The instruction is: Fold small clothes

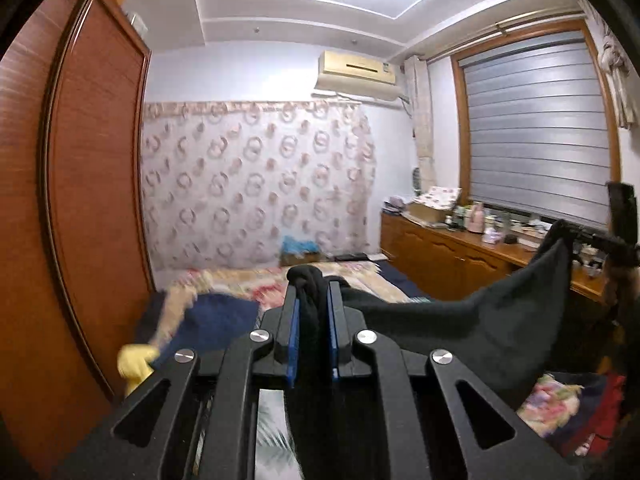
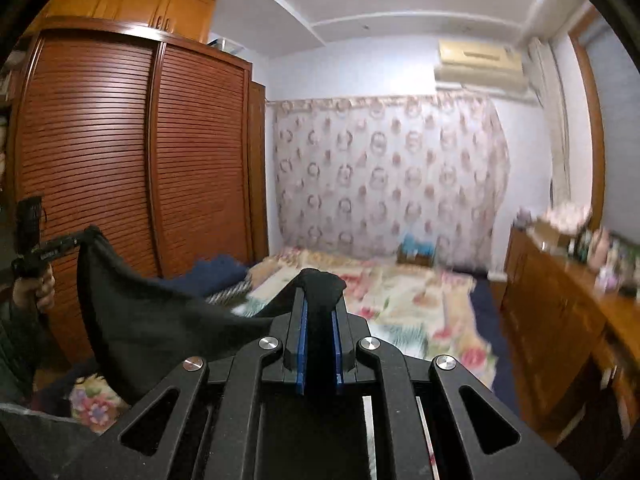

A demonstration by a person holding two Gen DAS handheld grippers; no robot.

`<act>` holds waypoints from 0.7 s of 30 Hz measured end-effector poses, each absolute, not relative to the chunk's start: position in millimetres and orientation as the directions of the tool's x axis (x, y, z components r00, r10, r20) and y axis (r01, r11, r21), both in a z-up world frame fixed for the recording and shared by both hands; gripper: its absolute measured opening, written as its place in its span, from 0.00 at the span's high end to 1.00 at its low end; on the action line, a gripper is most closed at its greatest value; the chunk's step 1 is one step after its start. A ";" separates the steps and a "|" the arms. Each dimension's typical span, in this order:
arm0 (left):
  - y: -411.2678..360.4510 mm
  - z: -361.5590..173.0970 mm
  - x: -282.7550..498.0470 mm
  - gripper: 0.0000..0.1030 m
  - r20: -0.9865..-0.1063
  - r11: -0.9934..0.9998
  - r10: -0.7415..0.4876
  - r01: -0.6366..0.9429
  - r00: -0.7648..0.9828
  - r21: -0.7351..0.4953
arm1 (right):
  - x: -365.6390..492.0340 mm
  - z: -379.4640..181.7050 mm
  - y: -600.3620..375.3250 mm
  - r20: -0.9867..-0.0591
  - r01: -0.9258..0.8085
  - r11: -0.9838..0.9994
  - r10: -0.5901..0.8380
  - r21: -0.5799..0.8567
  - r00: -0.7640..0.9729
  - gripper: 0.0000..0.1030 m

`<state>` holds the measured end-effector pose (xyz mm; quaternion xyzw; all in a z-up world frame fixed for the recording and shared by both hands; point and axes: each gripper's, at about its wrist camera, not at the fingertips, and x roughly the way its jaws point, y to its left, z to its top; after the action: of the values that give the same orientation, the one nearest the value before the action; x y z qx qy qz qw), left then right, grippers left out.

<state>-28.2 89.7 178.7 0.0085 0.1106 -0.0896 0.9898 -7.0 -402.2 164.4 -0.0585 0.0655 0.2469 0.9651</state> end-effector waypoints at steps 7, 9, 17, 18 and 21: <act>79.0 174.0 148.3 0.75 -0.296 0.981 0.061 -0.003 0.953 0.193 | 159.9 183.7 -334.0 -0.295 -0.327 0.923 0.261 -0.201 0.919 0.76; 88.3 141.9 196.4 0.74 -0.413 0.987 0.059 0.010 0.909 0.161 | 219.7 153.8 -325.1 -0.404 -0.208 0.956 0.111 -0.205 0.908 0.55; 104.1 38.6 193.1 0.50 -0.592 0.992 -0.046 0.107 0.805 0.068 | 260.3 41.4 -334.7 -0.607 -0.229 0.970 0.133 -0.083 0.784 0.55; 104.8 31.5 187.0 0.48 -0.606 0.992 -0.057 0.112 0.793 0.054 | 253.9 34.0 -337.0 -0.614 -0.244 0.967 0.147 -0.078 0.776 0.55; 103.0 5.8 153.5 0.42 -0.639 0.992 -0.081 0.126 0.765 0.026 | 232.8 15.9 -348.2 -0.634 -0.311 0.950 0.219 -0.036 0.741 0.55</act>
<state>153.5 103.0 5.8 0.0336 0.3385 -0.0550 0.9387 232.8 -348.2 15.9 -0.0697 0.3303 0.1422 0.9305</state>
